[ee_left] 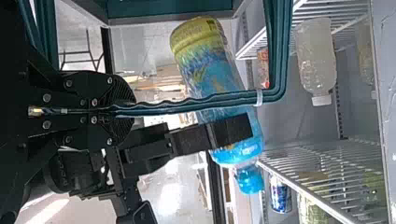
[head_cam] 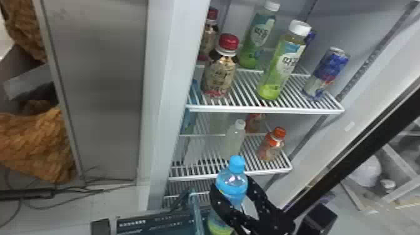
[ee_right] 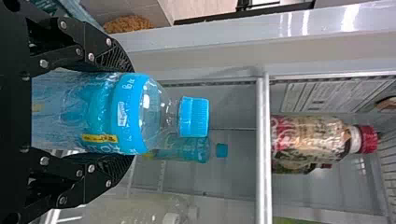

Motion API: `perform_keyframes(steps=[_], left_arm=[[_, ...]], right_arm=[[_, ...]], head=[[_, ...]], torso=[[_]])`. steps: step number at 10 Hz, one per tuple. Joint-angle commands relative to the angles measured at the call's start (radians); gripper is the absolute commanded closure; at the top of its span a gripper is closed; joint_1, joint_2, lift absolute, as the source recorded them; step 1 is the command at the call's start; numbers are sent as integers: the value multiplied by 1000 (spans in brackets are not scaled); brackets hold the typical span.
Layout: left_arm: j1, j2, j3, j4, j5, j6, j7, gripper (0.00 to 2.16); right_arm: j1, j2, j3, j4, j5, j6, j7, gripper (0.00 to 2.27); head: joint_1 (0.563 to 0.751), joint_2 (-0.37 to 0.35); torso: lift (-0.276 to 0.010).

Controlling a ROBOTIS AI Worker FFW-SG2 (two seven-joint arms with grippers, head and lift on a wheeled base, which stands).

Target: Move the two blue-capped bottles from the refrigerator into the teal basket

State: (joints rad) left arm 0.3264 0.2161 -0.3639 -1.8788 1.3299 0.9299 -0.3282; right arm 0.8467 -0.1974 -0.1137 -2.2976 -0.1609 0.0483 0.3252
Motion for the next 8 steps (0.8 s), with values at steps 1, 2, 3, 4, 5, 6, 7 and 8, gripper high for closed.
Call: perform_keyframes(steps=[1,2,3,4,5,6,7,8], left_arm=[[2,-1,2,0,0,-2,0,1111],[2,-1,2,0,0,-2,0,1111],[2,-1,3,0,0,-2,0,1111],[5,-1,3,0,2,0,0,1111],[5,-1,3,0,2,-2,0,1111],[2,-3,5,0,2,-2,0,1111],[2,-3,3,0,2,-2,0,1111],[2,-3,3,0,3,-2,0,1111]], right_arm=[[-5,4,-8,24,-2,6,0,588],[-22,4,-6,56,-5,6,3,588],[-49,6,-4,92,-8,6,14,588],[-69,12,-4,122,-9,1,17,588],[-91,10,2,156,-11,-14,20,588],[-123,9,14,203,-14,-36,23,588],[-152,9,25,245,-19,-53,29,588],[-174,6,34,274,-20,-63,38,588]], head=[[695,-350],[695,-350],[695,-350],[695,-350],[695,-350],[695,-350],[695,-350],[695,-350]], torso=[[-156],[-156],[-156],[-156],[-156],[-156],[-156],[-156]])
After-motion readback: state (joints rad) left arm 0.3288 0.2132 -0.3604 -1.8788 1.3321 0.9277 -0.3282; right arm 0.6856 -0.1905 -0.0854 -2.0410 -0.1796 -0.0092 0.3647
